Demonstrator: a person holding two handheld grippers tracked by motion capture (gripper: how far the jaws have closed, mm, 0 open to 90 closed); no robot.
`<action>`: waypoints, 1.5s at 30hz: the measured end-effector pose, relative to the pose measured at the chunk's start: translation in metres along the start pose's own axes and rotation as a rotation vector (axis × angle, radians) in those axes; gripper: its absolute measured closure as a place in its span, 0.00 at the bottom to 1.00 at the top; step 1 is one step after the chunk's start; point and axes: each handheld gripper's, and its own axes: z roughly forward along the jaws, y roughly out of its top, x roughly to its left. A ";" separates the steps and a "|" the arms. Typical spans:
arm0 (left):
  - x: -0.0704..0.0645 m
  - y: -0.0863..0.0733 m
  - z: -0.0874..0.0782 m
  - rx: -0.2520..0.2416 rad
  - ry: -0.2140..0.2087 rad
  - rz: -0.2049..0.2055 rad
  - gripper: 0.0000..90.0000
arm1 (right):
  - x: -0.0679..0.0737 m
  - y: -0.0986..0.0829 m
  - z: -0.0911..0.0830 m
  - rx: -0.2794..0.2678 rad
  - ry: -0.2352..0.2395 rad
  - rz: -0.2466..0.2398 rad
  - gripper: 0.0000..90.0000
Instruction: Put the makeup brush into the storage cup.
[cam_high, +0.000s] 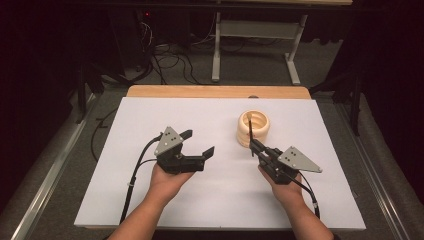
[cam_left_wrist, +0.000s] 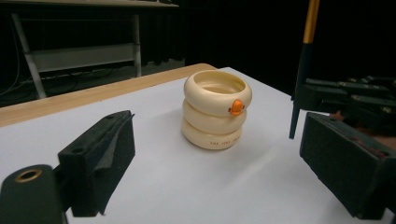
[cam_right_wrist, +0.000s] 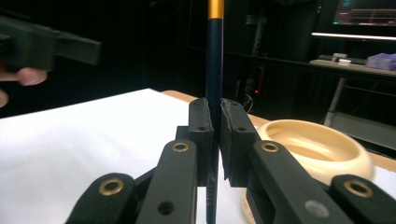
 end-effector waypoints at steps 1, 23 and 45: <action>-0.001 0.001 0.002 0.000 -0.006 -0.003 0.13 | 0.001 0.000 0.000 0.004 0.006 -0.005 0.95; -0.032 0.019 0.050 0.002 -0.148 0.031 0.55 | 0.021 -0.009 0.009 0.029 0.054 -0.031 0.95; -0.036 0.020 0.053 -0.031 -0.176 0.036 0.90 | 0.023 -0.011 0.012 0.039 0.056 -0.056 0.95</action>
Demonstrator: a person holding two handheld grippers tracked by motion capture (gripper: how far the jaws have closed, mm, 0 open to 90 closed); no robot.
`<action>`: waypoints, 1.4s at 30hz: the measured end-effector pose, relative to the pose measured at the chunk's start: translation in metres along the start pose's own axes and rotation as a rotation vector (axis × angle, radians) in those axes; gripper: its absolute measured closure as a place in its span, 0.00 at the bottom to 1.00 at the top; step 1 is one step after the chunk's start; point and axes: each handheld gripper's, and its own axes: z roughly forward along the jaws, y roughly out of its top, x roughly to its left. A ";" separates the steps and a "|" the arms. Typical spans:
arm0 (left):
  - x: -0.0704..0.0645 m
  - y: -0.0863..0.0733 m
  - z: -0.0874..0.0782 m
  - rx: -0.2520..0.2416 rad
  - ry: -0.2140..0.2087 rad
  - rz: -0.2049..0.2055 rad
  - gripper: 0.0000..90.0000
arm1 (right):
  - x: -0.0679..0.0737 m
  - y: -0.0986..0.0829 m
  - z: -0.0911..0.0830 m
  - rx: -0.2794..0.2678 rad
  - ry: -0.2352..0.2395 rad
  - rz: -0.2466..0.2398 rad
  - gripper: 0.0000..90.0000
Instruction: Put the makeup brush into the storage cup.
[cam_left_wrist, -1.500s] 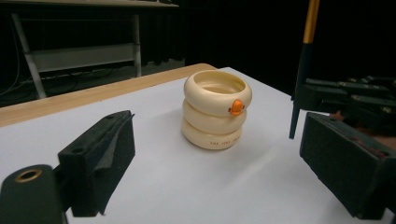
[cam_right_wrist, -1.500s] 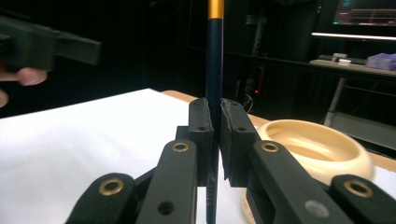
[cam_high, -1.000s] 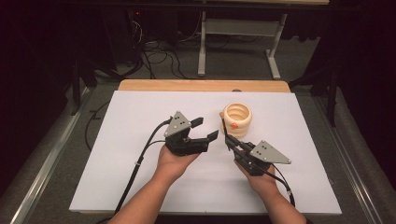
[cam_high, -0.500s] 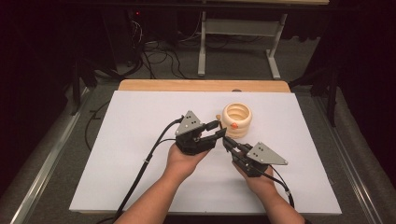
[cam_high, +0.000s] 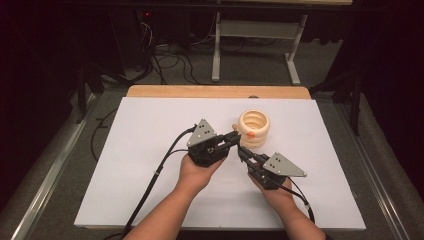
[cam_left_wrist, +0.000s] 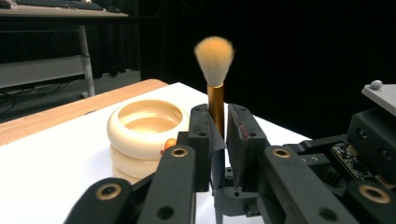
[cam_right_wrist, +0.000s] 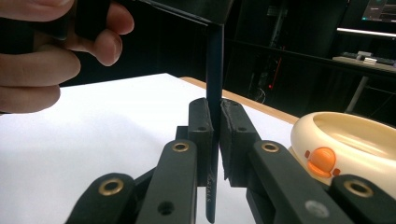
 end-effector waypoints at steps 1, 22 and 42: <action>0.000 0.000 0.000 -0.001 -0.002 0.001 0.91 | 0.000 0.000 0.000 0.001 -0.001 0.000 0.95; -0.007 -0.010 0.002 0.013 -0.013 0.048 0.93 | 0.000 0.008 -0.001 0.003 -0.007 -0.003 0.84; -0.010 -0.016 0.004 0.027 -0.005 0.064 0.92 | 0.003 0.009 0.000 0.018 -0.002 -0.014 0.95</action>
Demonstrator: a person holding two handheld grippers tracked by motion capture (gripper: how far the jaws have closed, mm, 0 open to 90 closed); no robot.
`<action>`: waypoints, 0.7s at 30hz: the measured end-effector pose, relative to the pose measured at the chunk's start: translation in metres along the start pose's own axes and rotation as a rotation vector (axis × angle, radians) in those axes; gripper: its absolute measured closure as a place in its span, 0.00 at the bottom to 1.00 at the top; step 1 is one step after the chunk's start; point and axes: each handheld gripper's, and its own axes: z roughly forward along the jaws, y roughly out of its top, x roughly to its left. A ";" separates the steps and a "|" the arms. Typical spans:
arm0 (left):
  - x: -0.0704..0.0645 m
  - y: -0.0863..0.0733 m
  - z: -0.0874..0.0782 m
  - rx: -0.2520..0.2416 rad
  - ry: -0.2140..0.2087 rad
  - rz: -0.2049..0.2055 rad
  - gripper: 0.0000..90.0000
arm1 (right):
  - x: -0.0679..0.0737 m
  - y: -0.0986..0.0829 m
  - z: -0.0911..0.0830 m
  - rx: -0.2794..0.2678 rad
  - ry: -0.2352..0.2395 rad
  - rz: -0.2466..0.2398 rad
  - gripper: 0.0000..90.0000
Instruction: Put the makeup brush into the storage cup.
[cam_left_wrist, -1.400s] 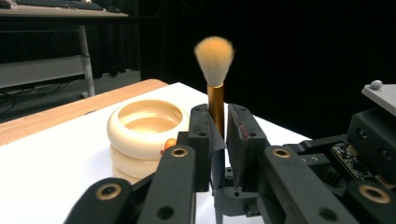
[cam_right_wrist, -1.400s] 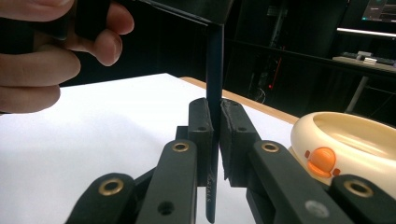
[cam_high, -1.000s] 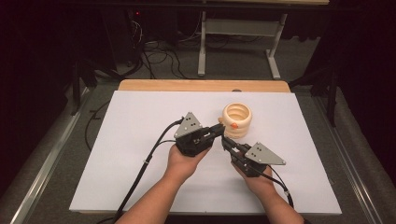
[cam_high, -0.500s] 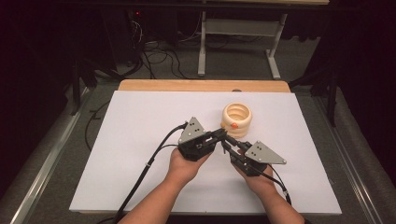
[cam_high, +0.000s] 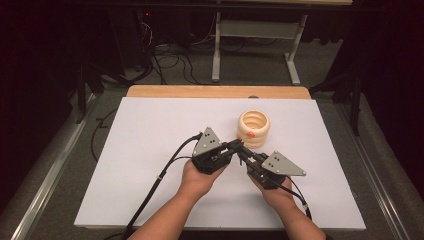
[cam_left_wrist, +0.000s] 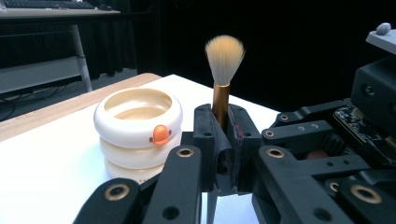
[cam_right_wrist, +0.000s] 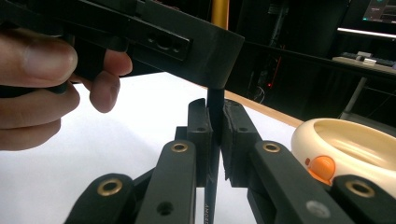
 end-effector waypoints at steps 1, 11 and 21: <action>0.000 0.000 0.000 0.002 0.001 0.003 0.85 | 0.000 0.000 0.000 -0.003 -0.002 0.002 0.95; 0.016 -0.014 -0.023 0.021 0.048 0.012 0.49 | -0.008 0.000 -0.003 0.001 -0.034 0.040 0.95; 0.040 -0.031 -0.055 0.024 0.136 -0.020 0.39 | -0.013 0.000 -0.006 -0.003 -0.050 0.044 0.95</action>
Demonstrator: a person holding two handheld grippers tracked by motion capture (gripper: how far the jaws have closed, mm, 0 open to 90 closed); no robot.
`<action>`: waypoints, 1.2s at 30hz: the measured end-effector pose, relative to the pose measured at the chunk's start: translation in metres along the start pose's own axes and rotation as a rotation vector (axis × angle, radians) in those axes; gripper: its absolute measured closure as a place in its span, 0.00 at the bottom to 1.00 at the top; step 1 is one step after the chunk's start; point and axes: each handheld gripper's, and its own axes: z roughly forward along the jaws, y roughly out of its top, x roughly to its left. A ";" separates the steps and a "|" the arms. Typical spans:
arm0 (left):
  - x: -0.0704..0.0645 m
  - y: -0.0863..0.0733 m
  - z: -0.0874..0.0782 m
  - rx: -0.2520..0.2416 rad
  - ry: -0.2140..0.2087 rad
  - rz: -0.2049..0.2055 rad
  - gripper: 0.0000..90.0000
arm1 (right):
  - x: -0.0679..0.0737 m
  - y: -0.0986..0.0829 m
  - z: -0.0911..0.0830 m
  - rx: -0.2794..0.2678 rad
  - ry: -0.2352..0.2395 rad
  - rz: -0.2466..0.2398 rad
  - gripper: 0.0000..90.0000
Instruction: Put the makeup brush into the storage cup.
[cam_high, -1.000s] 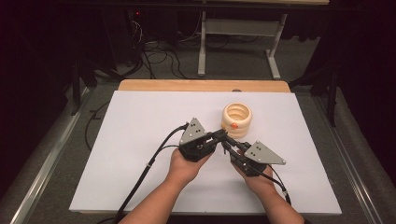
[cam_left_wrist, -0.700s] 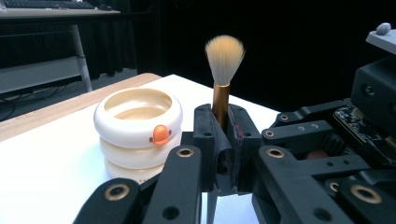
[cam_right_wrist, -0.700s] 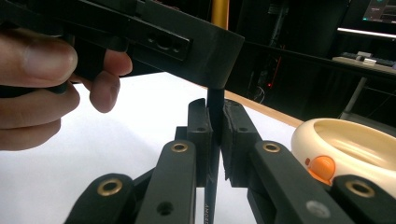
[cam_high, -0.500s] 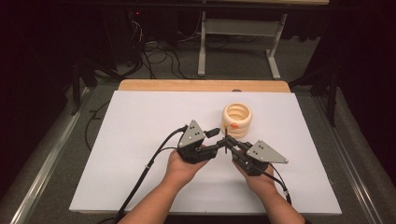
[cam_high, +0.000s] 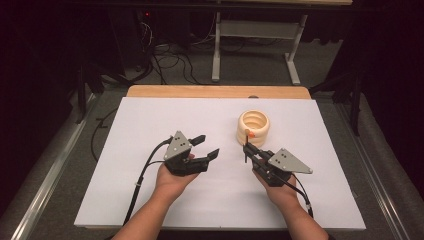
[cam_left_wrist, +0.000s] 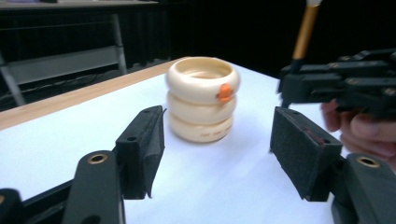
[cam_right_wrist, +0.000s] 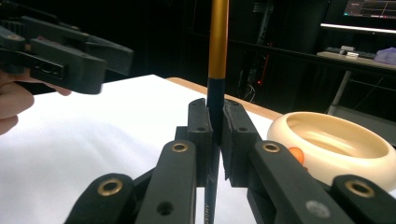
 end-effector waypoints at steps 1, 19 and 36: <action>0.002 -0.002 -0.003 0.001 0.009 -0.002 0.38 | 0.000 0.000 0.000 0.002 -0.004 0.000 0.95; 0.036 -0.023 -0.048 0.038 0.145 -0.055 0.09 | -0.007 -0.002 -0.004 0.003 -0.029 0.010 0.95; 0.055 -0.039 -0.084 0.072 0.212 -0.048 0.00 | -0.014 -0.003 -0.009 0.001 -0.060 0.023 0.95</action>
